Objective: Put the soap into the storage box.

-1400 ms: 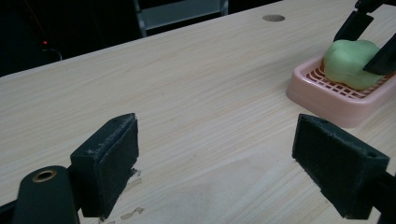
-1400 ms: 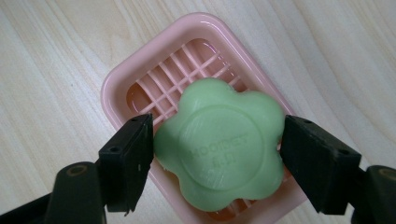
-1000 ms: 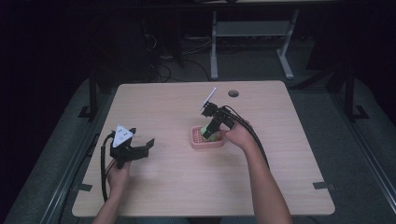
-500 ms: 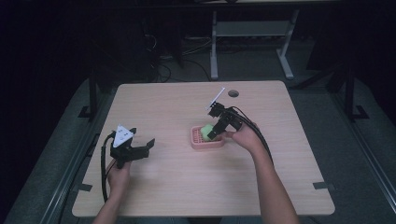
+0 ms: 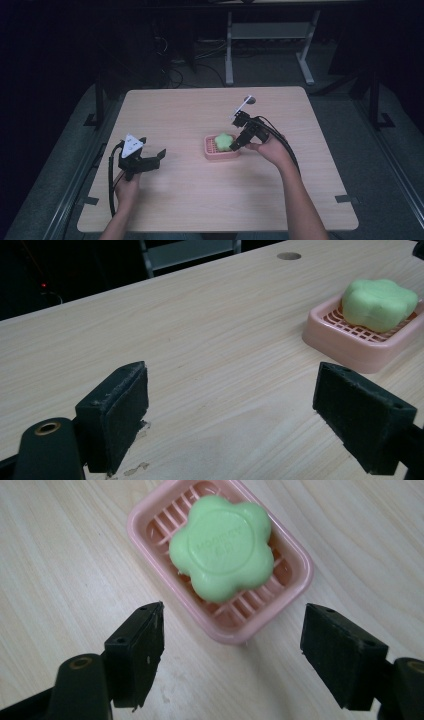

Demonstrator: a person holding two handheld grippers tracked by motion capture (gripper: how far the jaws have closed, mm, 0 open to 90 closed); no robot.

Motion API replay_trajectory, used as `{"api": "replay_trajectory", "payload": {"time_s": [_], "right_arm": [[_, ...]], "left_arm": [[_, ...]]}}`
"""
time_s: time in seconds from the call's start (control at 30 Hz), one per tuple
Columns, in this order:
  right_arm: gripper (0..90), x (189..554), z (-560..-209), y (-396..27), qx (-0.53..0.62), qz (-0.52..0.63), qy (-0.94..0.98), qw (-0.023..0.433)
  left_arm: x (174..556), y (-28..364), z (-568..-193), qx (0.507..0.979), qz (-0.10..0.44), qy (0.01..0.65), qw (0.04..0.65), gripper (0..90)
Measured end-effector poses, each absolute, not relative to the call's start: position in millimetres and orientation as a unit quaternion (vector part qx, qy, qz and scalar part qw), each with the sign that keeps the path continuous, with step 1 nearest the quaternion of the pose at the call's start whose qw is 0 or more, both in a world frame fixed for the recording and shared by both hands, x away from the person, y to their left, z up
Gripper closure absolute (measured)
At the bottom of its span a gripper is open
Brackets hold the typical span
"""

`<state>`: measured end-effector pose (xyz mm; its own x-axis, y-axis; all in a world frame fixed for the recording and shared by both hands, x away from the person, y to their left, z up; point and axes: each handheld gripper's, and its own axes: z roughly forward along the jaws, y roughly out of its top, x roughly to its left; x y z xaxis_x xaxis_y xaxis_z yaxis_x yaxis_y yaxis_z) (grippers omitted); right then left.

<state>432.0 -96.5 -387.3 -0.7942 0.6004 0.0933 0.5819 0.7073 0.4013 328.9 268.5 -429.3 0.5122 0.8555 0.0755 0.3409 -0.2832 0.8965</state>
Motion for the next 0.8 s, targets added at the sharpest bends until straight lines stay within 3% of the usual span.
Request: {"api": "replay_trajectory", "payload": {"time_s": [0.8], "right_arm": [[25.3,411.8,-390.5,-134.9,0.342,0.219,0.914,0.019]], "left_arm": [[329.0,267.3,-430.1,0.749,0.288,0.4,0.444,14.3]]}}
